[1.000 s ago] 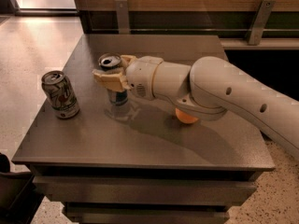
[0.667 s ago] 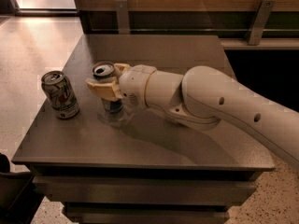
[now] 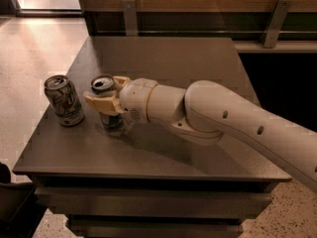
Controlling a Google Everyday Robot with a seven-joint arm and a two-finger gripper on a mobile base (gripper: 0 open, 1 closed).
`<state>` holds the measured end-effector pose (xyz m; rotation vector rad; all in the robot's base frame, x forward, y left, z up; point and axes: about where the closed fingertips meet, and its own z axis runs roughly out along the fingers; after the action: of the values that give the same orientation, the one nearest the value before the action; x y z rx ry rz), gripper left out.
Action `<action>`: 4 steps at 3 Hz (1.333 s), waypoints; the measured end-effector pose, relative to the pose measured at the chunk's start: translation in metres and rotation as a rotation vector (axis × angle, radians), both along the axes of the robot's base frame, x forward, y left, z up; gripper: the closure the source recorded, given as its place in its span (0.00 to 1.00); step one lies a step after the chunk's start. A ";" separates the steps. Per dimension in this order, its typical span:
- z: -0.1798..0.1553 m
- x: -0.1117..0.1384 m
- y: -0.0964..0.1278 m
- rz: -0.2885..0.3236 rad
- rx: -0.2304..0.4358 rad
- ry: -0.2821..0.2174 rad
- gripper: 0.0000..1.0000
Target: Move redbull can near 7up can
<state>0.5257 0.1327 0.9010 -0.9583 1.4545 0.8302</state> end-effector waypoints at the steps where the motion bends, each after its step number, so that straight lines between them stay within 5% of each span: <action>1: 0.000 -0.001 0.002 0.003 0.000 0.000 0.82; 4: 0.002 -0.004 0.007 0.012 -0.001 -0.004 0.12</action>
Offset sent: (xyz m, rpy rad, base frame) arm -0.0006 0.0015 0.0002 0.0003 -0.0001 0.0030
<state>0.5222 0.1394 0.9029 -0.9703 1.4476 0.8363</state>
